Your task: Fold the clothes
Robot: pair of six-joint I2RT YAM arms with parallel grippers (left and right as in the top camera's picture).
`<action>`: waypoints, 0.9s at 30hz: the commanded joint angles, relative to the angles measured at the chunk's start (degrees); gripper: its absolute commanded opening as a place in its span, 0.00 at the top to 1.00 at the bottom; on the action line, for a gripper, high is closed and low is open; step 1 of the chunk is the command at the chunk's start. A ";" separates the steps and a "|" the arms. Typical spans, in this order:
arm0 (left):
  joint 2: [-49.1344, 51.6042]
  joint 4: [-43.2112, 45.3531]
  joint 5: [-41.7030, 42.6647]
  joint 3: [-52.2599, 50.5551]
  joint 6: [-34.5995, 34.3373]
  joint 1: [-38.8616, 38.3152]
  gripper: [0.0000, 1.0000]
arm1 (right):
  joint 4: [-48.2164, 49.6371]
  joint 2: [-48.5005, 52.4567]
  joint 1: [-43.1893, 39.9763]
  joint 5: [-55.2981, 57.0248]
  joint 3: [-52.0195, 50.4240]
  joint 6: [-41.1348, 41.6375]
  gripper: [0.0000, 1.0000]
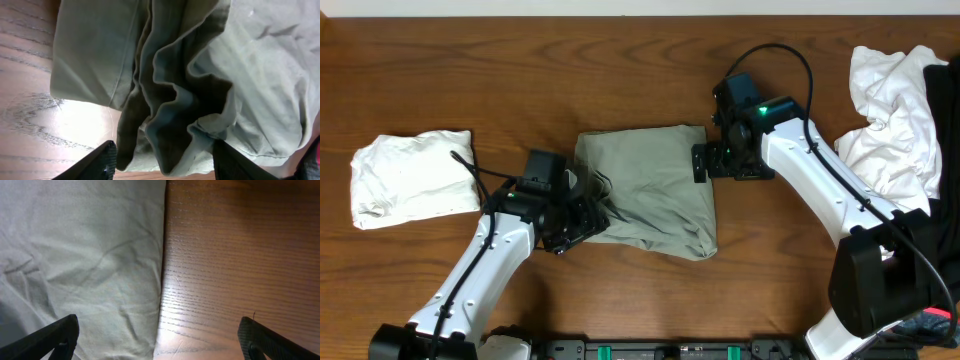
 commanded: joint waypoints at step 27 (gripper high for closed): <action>0.00 0.52 -0.83 -0.81 -9.22 -2.58 0.38 | -0.94 -0.98 -0.37 0.63 -0.17 -1.70 0.01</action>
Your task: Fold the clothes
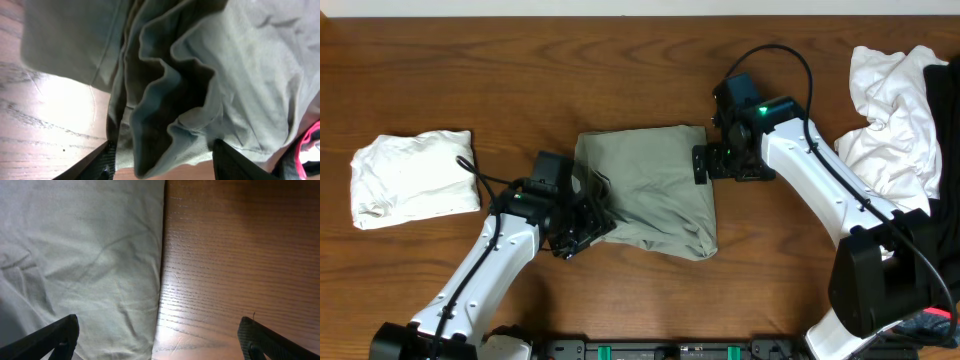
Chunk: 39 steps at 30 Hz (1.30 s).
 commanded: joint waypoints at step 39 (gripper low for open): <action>1.27 2.56 -36.70 -4.02 4.81 3.50 0.75 | -1.36 -0.98 -0.37 0.74 -0.17 -2.71 0.01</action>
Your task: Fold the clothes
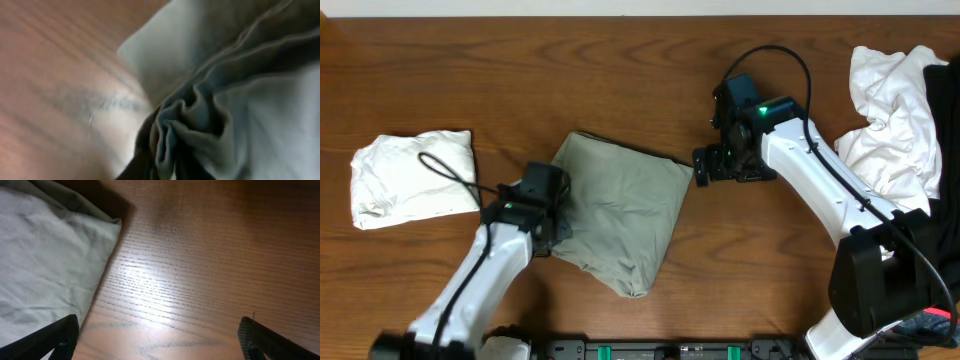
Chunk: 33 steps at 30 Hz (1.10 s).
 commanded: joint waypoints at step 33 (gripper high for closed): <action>-9.51 6.47 10.73 1.97 10.21 0.00 0.69 | 15.76 9.31 3.82 -19.58 -0.17 -20.15 0.95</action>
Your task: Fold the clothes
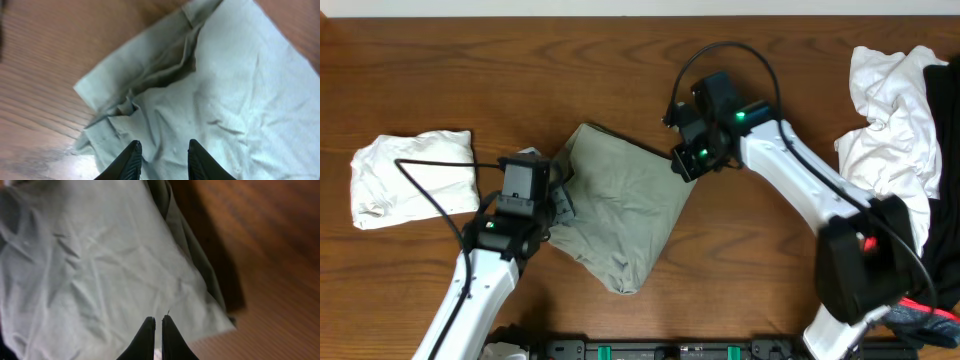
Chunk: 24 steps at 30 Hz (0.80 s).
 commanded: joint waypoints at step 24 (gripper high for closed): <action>26.73 26.08 -5.33 -0.04 5.03 5.11 0.66 | -16.39 15.61 0.42 -1.33 -0.13 3.02 0.98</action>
